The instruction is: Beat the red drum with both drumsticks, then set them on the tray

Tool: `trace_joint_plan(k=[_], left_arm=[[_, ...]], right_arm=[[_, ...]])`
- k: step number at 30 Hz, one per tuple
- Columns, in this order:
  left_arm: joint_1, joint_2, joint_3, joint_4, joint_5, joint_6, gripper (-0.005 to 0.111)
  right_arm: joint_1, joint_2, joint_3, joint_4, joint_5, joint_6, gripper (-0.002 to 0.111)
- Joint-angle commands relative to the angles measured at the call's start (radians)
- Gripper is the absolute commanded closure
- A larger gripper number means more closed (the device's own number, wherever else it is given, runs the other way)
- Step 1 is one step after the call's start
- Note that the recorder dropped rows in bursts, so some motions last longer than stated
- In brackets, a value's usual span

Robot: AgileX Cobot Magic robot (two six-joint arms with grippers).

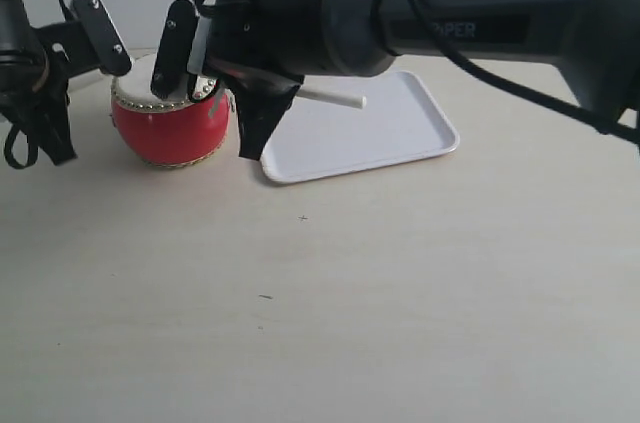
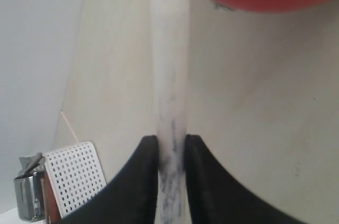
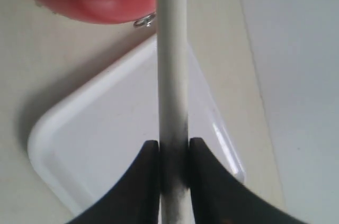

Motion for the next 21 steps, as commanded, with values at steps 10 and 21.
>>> trace_joint_plan(k=[10, 21], left_arm=[[0.003, -0.047, -0.034, -0.027, 0.002, -0.028, 0.107], [0.001, 0.101, -0.034, -0.07, 0.027, 0.015, 0.107]], right_arm=[[0.001, 0.024, -0.007, -0.032, 0.01, 0.044, 0.108], [0.001, -0.146, -0.007, 0.002, 0.012, 0.095, 0.108]])
